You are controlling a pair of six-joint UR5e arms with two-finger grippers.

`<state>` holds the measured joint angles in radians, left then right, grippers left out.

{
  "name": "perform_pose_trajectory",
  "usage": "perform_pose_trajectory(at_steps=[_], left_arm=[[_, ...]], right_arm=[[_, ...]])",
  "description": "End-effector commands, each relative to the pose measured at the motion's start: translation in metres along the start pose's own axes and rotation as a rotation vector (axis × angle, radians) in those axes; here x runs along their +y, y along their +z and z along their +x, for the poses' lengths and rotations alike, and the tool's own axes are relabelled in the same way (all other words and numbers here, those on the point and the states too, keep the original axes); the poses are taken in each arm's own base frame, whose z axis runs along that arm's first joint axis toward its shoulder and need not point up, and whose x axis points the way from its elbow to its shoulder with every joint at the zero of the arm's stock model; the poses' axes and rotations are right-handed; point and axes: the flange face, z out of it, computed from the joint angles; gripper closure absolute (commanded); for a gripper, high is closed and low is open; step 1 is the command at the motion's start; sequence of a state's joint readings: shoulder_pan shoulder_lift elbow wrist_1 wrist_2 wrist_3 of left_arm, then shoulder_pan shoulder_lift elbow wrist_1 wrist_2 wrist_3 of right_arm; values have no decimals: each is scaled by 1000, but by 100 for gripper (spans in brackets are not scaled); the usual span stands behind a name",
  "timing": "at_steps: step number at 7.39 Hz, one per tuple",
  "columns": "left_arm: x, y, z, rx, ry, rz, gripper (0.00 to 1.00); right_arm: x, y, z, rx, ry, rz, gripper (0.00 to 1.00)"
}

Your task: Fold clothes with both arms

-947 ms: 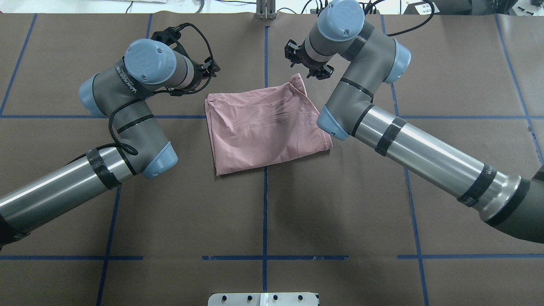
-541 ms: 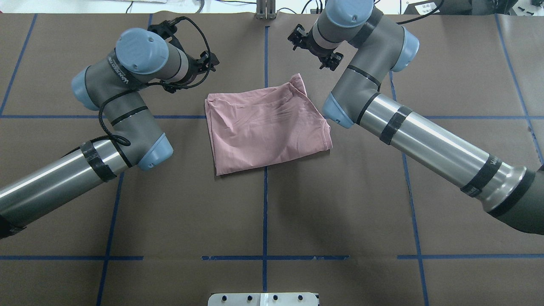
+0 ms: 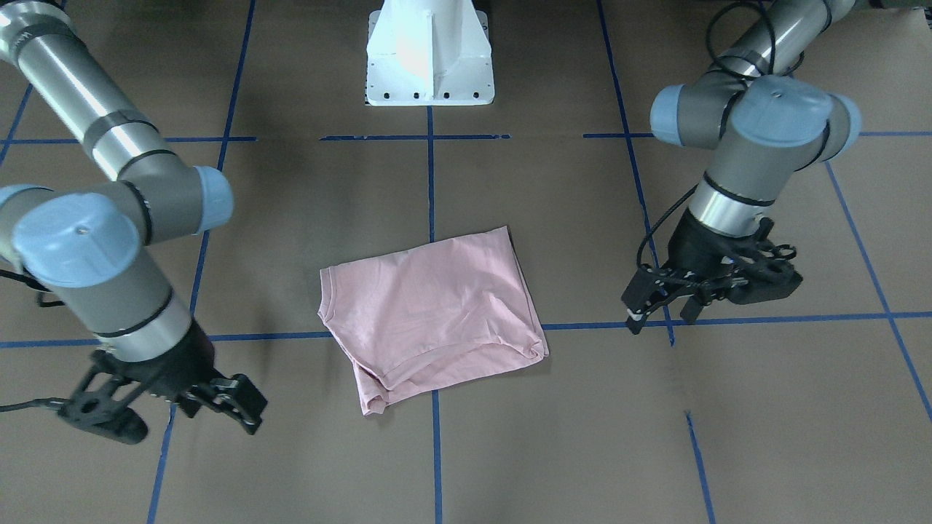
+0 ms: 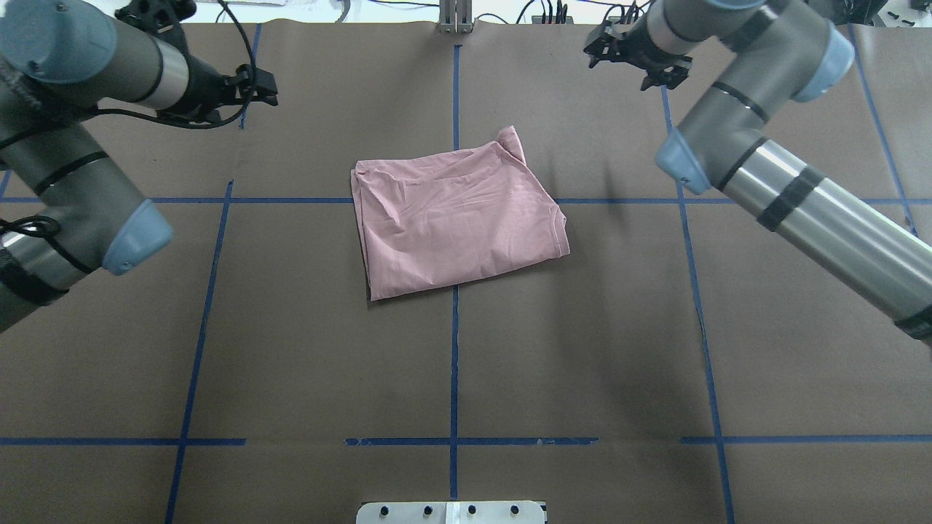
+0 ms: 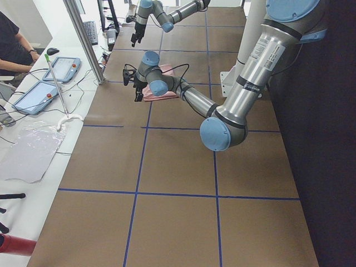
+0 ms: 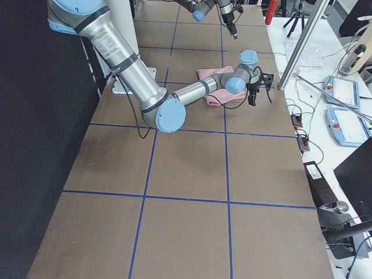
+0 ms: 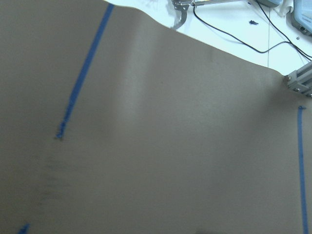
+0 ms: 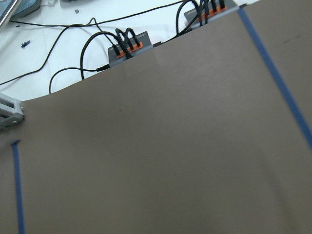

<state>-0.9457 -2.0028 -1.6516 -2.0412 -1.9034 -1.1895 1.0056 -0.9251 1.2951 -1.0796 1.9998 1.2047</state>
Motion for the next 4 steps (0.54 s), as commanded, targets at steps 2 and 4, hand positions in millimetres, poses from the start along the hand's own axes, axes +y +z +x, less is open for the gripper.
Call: perform_pose_trajectory(at_steps=[2, 4], left_arm=[[-30, -92, -97, -144, 242, -45, 0], [-54, -131, -184, -152, 410, -130, 0]], right_arm=[[6, -51, 193, 138, -335, -115, 0], [-8, -91, 319, 106, -435, -202, 0]])
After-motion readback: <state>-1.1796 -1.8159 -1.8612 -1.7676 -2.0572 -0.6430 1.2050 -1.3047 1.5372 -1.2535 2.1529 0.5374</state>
